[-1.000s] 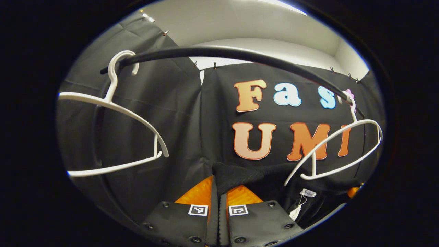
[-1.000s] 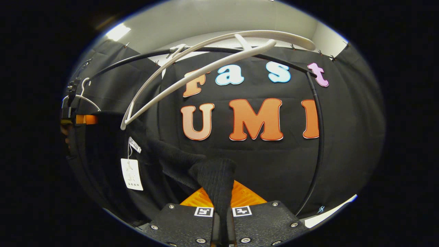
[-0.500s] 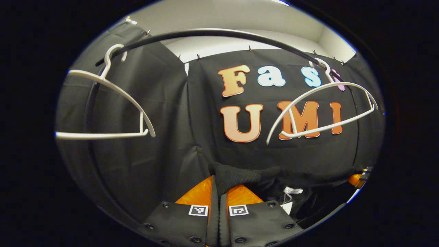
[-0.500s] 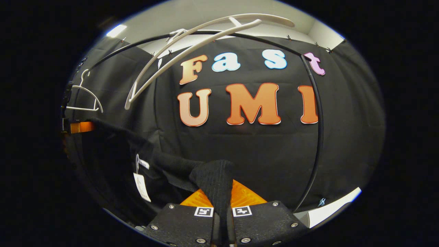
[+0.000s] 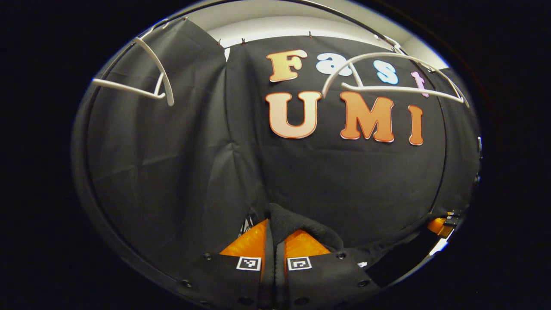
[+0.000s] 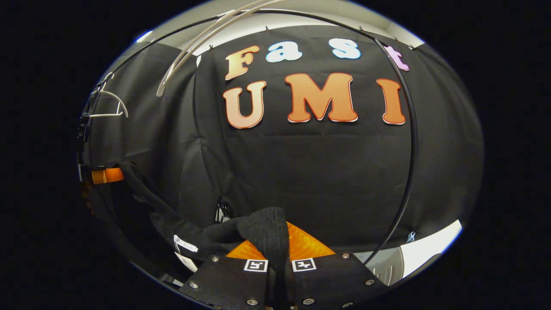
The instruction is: Grasp the clothes on the hanger with both hands and then place them into the laundry hamper below.
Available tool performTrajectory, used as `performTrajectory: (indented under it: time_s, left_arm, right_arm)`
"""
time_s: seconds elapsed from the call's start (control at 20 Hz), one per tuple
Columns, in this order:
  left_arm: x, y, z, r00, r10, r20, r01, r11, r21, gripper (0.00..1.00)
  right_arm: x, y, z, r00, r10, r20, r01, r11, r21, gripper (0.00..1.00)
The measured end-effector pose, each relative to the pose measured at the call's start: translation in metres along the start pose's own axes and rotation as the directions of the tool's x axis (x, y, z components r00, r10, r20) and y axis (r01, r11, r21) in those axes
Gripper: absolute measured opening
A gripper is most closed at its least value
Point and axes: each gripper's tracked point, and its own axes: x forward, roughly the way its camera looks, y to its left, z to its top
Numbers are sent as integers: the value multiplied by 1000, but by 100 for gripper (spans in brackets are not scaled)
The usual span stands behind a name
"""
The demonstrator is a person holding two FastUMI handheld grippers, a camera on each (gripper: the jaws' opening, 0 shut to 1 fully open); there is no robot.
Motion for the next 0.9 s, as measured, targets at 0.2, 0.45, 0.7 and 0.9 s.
performTrajectory:
  time_s: [0.2,0.45,0.7,0.9]
  left_arm:
    - [15,-18,-49,998,-15,-68,16,1000,18,8]
    - [29,-41,-115,984,-57,-169,60,998,16,8]
    - [33,-61,-179,959,-90,-268,93,996,-1,8]
    - [38,-74,-230,931,-109,-349,109,994,-20,8]
  right_arm:
    - [16,1,-41,998,0,-60,0,1000,2,6]
    - [31,0,-96,990,-8,-143,9,1000,7,6]
    - [43,4,-155,975,-5,-223,5,1000,-3,6]
    - [53,14,-201,957,4,-291,-14,999,-30,7]
